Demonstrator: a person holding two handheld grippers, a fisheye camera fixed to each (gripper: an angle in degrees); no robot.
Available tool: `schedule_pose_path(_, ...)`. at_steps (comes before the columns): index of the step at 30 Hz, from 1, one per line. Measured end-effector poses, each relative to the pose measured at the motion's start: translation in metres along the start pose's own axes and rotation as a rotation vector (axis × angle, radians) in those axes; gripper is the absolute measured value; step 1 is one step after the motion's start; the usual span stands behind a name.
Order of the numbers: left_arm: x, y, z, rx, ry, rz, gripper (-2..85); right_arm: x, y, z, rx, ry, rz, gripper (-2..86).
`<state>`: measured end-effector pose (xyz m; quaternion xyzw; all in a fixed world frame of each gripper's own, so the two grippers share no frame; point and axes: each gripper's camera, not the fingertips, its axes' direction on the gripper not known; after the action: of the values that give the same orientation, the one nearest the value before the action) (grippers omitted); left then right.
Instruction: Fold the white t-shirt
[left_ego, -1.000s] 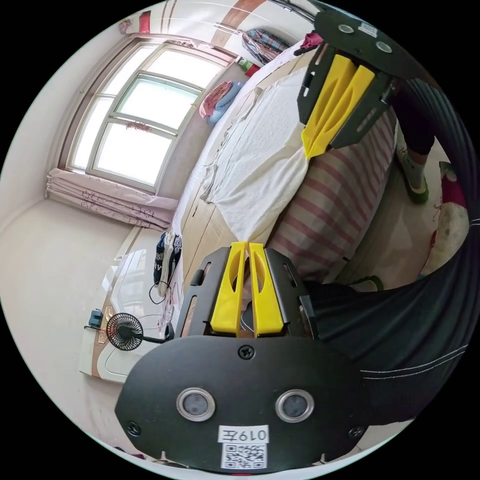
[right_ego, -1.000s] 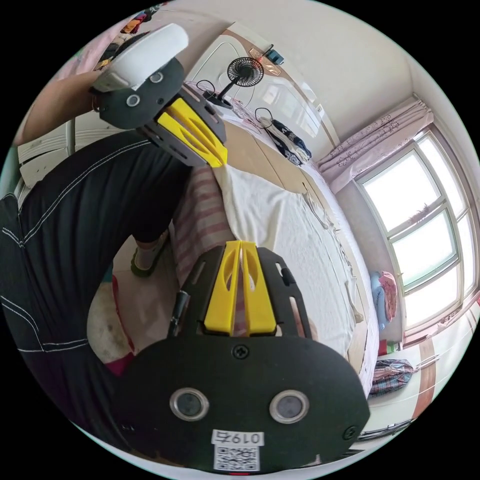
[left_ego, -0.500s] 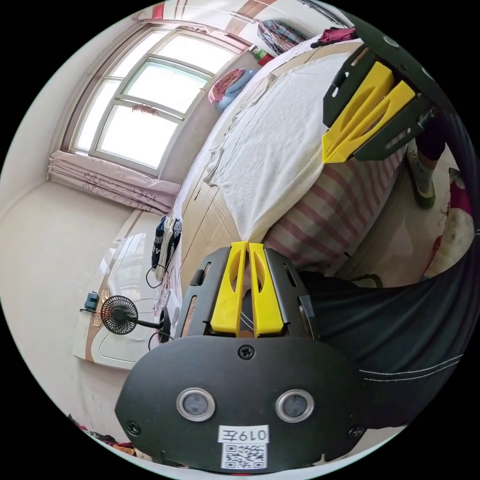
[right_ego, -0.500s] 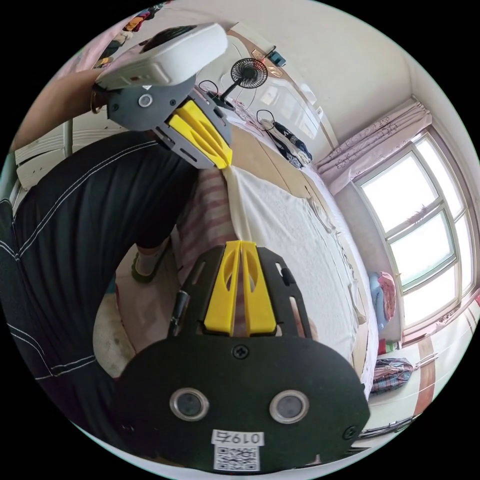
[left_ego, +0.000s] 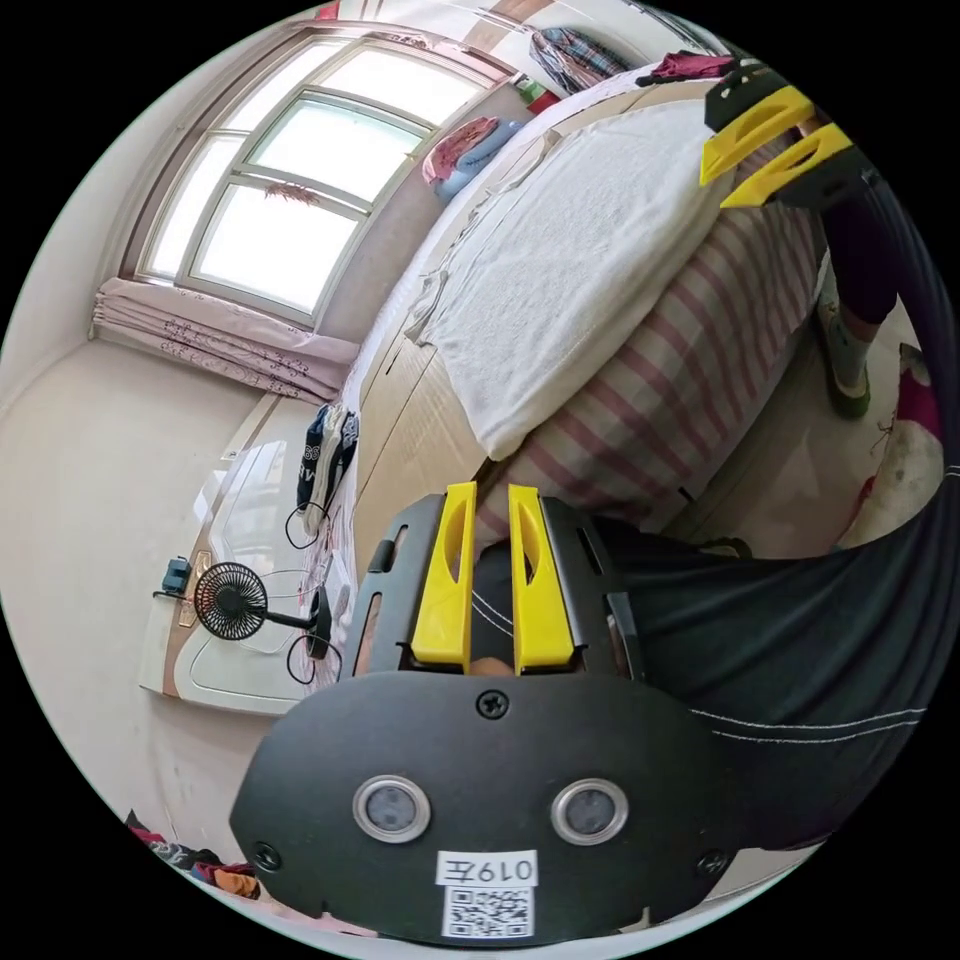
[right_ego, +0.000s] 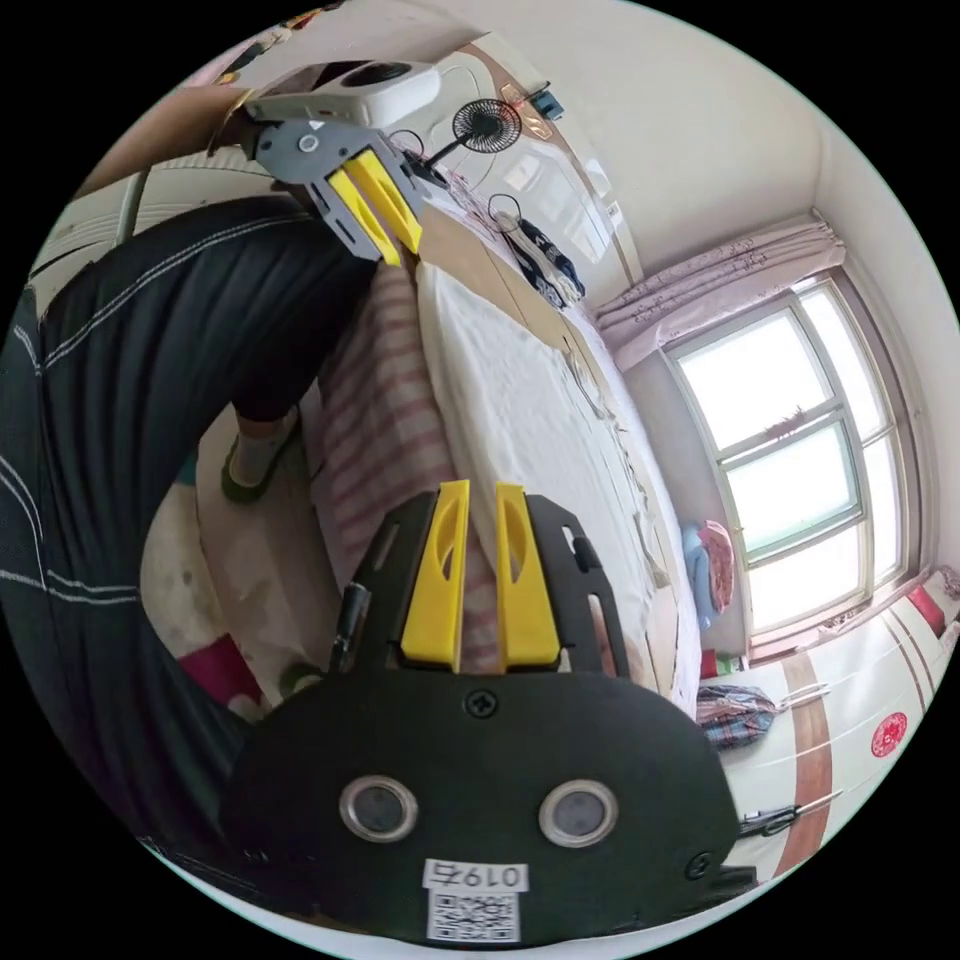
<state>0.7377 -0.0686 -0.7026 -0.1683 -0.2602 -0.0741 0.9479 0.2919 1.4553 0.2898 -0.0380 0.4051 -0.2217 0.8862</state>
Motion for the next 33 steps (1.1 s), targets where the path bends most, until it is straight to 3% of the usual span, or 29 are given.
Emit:
schedule_pose_path(3, 0.005, -0.008, -0.012, 0.002, -0.011, -0.020, 1.2, 0.025, 0.036, -0.007, -0.128, 0.105, 0.031, 4.9)
schedule_pose_path(7, 0.014, -0.049, -0.052, 0.179, 0.126, -0.066, 1.3, 0.058, 0.072, -0.020, -0.248, 0.186, 0.074, 4.9)
schedule_pose_path(16, 0.089, -0.172, -0.109, 0.430, 0.190, 0.119, 2.0, 0.070, 0.097, -0.061, -0.345, 0.239, -0.056, 4.1)
schedule_pose_path(27, 0.121, -0.254, -0.116, 0.391, 0.288, 0.122, 4.0, 0.087, 0.099, -0.123, -0.324, 0.279, -0.209, 4.0)
schedule_pose_path(33, 0.135, -0.285, -0.122, 0.364, 0.286, 0.113, 4.0, 0.117, 0.097, -0.180, -0.269, 0.256, -0.128, -0.6)
